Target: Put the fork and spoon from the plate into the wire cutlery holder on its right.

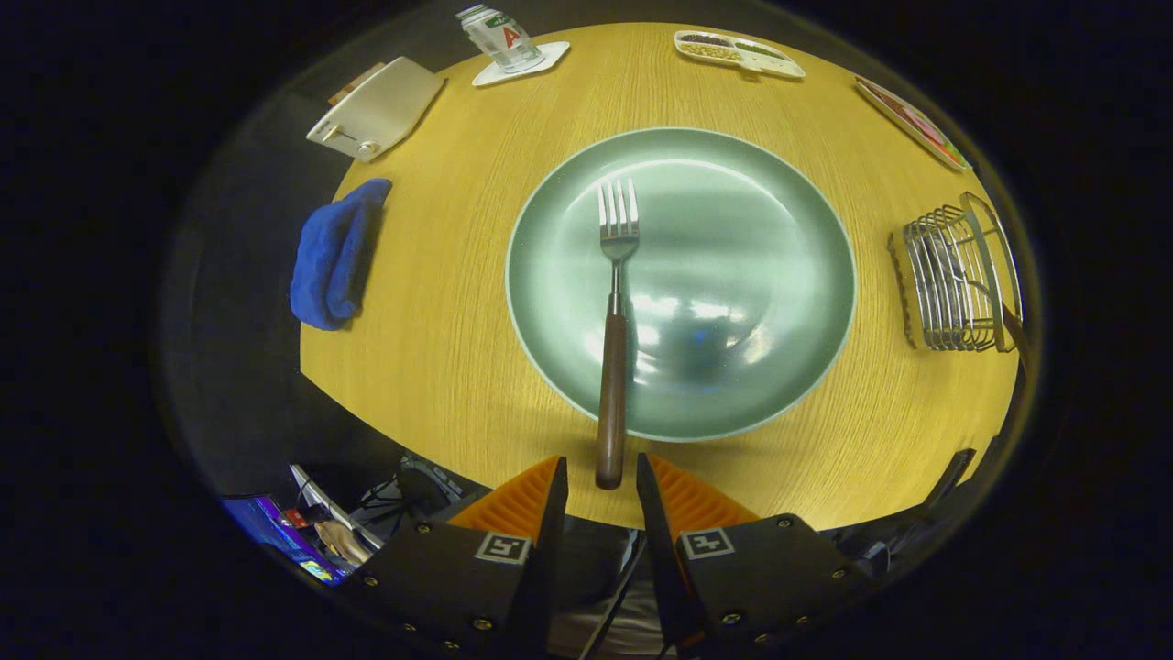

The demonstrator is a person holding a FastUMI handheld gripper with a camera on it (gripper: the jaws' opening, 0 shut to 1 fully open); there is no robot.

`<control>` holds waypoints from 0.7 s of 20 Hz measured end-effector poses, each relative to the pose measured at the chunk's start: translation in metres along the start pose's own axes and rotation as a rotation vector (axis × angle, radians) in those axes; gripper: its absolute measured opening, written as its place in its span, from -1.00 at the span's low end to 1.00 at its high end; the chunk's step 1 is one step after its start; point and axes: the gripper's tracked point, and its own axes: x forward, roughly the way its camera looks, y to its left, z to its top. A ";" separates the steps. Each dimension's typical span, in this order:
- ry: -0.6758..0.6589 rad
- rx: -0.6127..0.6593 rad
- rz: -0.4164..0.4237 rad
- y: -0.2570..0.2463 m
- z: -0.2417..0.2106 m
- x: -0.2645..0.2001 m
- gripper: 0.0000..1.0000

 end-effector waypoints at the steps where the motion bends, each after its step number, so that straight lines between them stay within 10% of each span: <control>1: -0.004 0.006 -0.002 0.000 0.001 0.003 -0.10; 4: -0.037 0.013 -0.005 -0.005 0.006 0.009 -0.34; 5: -0.031 -0.007 -0.010 -0.007 0.005 0.005 -0.73; 14: -0.060 -0.186 -0.069 -0.032 0.002 -0.049 -0.95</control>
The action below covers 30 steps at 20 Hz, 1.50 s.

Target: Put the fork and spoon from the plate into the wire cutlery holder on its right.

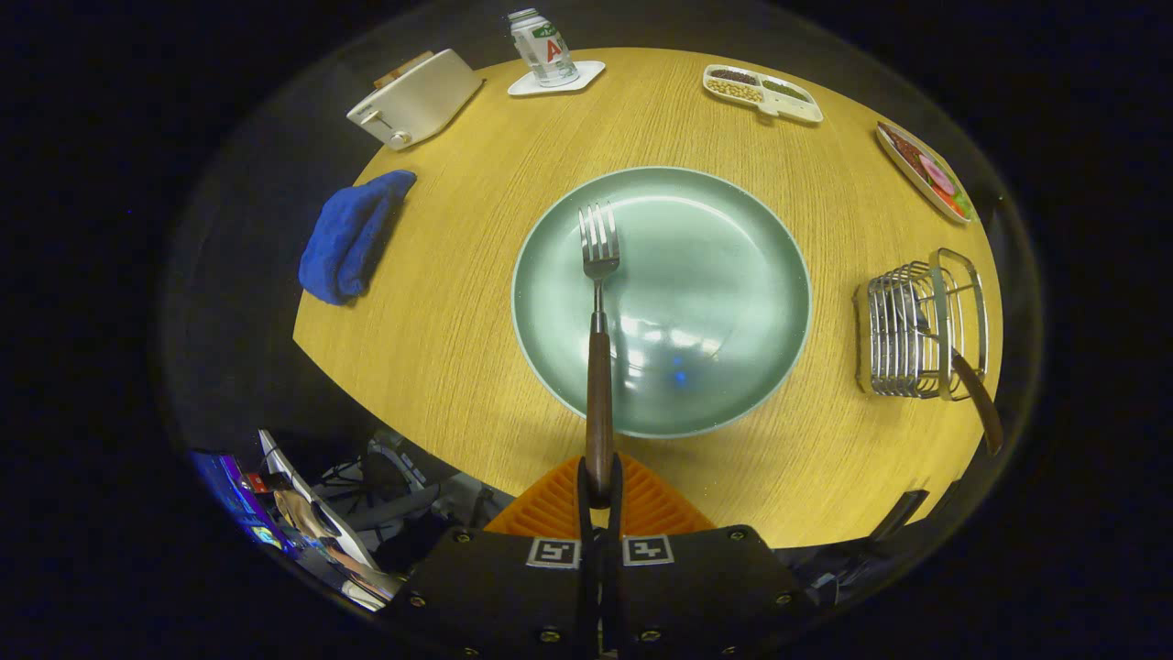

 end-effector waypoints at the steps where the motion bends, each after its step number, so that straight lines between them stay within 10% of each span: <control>1: 0.008 -0.014 -0.008 -0.006 -0.003 -0.010 -0.94; 30: 0.263 -0.177 -0.286 -0.218 -0.054 -0.192 -0.95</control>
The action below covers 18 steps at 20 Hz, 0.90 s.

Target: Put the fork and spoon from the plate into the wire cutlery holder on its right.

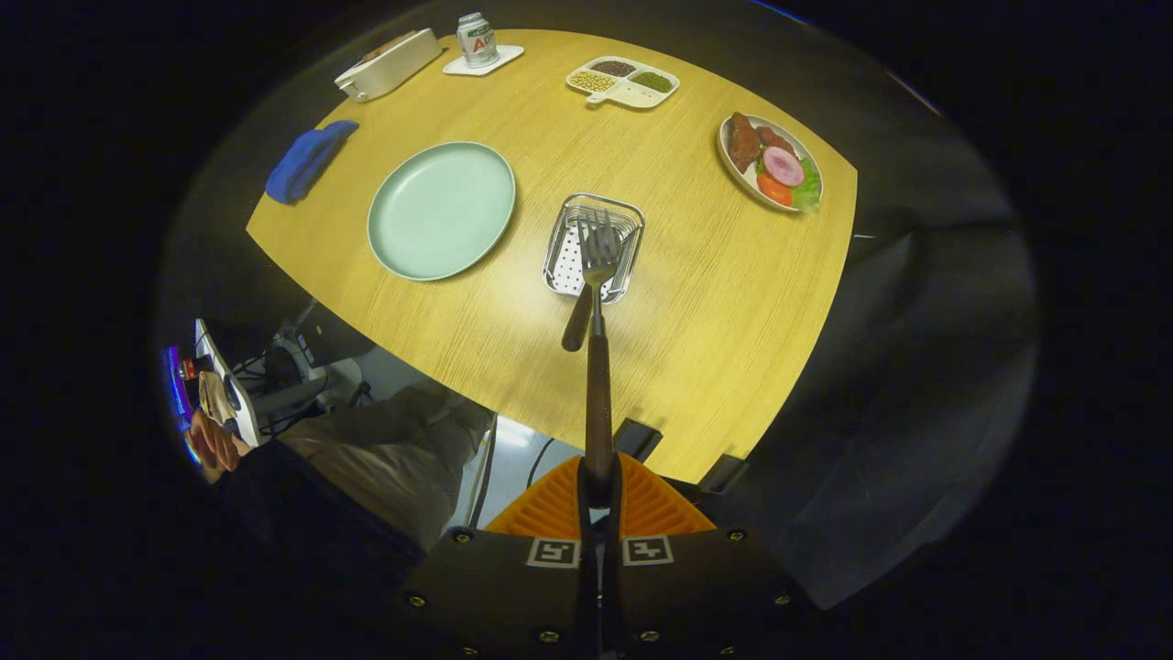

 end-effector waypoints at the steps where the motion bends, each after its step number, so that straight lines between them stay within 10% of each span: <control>1: 0.017 -0.015 0.004 -0.001 0.001 0.001 -0.95; 18: 0.270 -0.190 -0.018 -0.020 0.047 0.036 -0.95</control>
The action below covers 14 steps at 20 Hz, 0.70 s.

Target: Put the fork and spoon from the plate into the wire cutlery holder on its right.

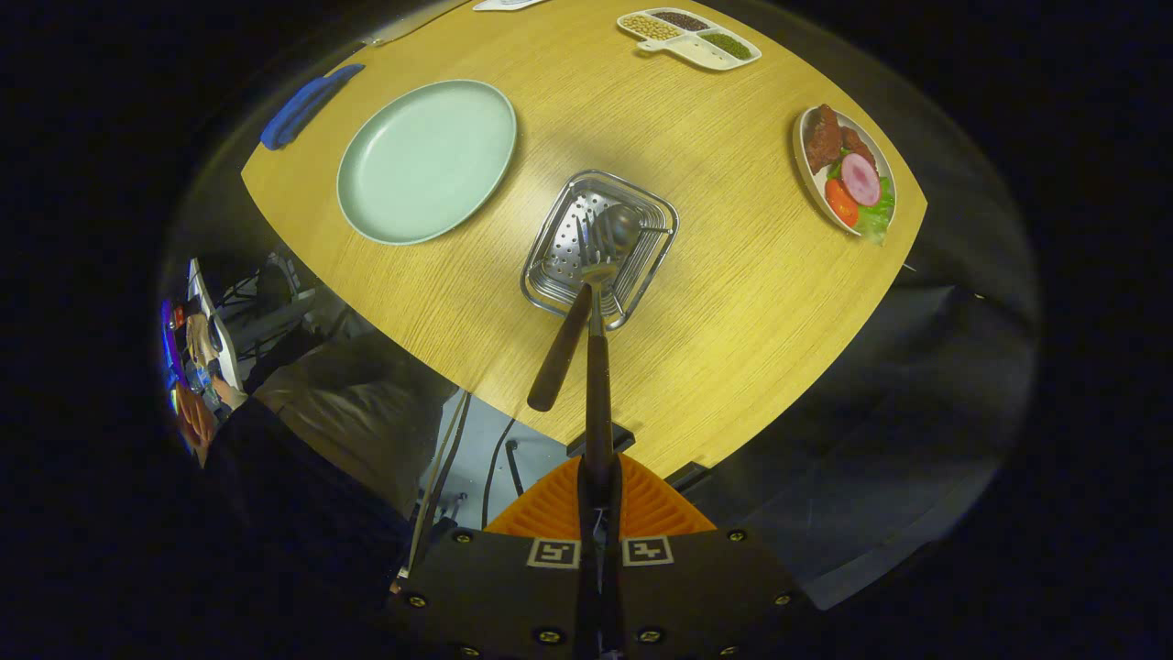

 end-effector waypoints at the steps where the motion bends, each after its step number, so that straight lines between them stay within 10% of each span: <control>1: 0.012 -0.003 -0.005 -0.002 0.003 0.001 -0.95; 14: 0.032 0.022 0.018 -0.001 0.026 0.003 -0.80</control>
